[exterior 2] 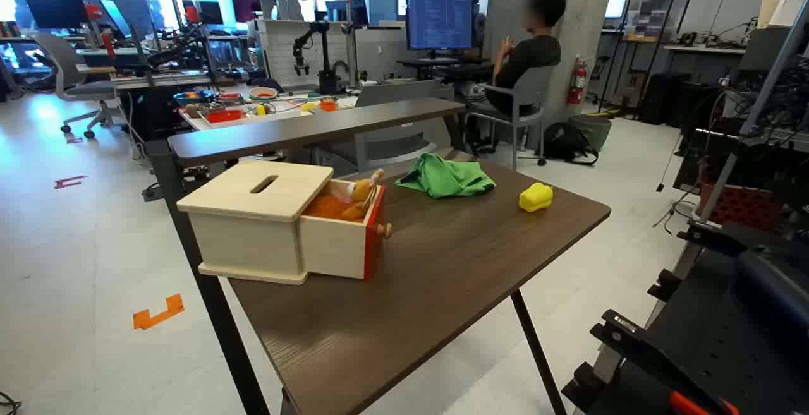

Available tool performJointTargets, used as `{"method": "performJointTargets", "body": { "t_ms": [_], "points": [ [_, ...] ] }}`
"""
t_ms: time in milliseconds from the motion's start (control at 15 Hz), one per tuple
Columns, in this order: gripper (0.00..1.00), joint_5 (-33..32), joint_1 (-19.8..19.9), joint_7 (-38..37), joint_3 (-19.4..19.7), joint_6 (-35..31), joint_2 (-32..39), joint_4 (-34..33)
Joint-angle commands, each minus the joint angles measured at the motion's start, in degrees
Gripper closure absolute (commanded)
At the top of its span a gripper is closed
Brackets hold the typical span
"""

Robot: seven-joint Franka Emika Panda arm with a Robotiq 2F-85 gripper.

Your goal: Move the cloth forward

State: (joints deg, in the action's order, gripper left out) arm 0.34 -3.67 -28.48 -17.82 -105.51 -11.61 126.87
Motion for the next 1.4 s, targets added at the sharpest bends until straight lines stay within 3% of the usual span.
{"method": "performJointTargets", "body": {
  "t_ms": [0, 400, 667, 933, 1333],
  "points": [
    [0.0, -0.3, -1.8, -0.3, 1.7, 0.1, 0.1, -0.1],
    [0.0, -6.5, 0.0, -6.9, 3.2, -14.4, 5.7, 1.2],
    [0.0, -11.2, 0.7, -11.8, 7.1, -24.4, 17.0, -2.6],
    [0.0, -12.9, -0.3, -10.6, 13.1, -29.0, 30.8, -11.8],
    [0.0, -5.0, 0.7, 0.9, 17.3, -27.7, 50.5, -31.5]
  ]
}}
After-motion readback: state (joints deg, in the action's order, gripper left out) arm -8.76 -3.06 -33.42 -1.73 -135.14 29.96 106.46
